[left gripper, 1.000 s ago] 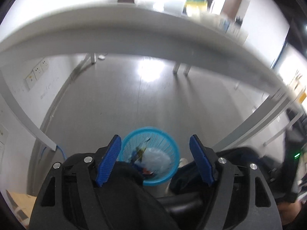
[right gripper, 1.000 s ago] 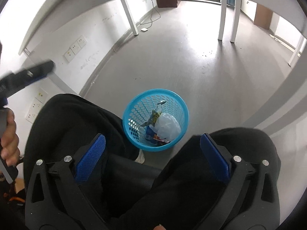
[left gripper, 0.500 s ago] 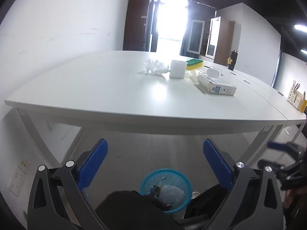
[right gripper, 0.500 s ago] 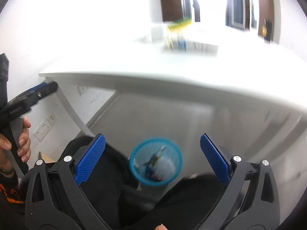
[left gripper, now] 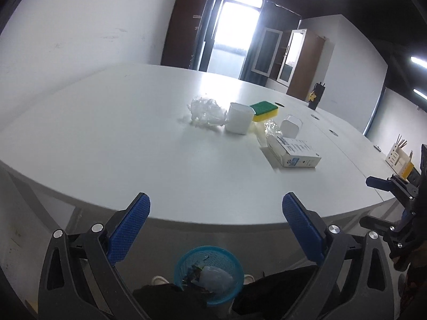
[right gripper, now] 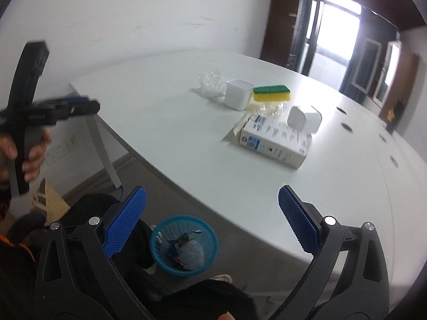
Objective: Collect trash
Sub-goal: 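Raise both tools back up toward the table, then grasp the clear plastic wrap with the left tool while the right tool grasps the white HP box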
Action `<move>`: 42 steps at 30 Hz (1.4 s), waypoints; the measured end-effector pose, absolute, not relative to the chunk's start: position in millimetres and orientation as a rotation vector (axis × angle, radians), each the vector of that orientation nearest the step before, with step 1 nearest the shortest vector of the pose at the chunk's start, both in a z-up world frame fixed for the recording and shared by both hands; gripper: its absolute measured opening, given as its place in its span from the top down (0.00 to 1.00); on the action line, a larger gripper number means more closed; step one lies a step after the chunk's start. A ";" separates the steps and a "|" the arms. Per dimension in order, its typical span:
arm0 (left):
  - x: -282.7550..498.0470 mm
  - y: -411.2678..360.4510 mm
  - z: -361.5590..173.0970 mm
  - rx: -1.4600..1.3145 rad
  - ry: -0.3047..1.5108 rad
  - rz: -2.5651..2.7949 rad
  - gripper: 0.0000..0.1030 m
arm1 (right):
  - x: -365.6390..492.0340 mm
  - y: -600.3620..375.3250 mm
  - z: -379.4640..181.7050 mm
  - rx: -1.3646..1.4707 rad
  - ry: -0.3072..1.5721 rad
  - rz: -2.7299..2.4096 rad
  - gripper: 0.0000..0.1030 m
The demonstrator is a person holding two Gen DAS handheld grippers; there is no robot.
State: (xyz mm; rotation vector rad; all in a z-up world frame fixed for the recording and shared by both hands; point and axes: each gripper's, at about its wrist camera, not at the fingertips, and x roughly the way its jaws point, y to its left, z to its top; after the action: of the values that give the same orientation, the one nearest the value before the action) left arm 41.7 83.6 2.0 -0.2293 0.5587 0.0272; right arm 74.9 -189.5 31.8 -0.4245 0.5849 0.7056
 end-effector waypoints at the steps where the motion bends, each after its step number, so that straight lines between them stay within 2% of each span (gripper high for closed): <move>1: 46.1 83.2 6.2 -0.218 0.550 0.032 0.06 | 81.8 -188.9 36.0 -0.460 0.582 0.719 0.08; 12: 120.3 77.5 22.3 -0.097 0.580 0.048 0.06 | 157.2 -175.1 44.9 -0.672 0.634 0.857 0.08; 22: 192.9 95.3 20.9 -0.124 0.673 0.049 0.05 | 217.2 -148.9 41.4 -0.839 0.713 1.018 0.08; 27: 224.4 97.1 10.1 -0.123 0.777 -0.011 0.05 | 243.9 -134.1 33.9 -0.899 0.748 1.069 0.08; 42: 326.6 137.8 -10.4 -0.221 0.861 0.097 0.06 | 300.1 -120.9 -17.4 -1.018 0.943 1.138 0.08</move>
State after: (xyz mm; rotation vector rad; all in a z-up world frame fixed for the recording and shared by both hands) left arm 326.6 137.8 -10.4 -0.2213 0.8611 0.0968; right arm 300.1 -120.9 -17.4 -1.0181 0.9435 1.1381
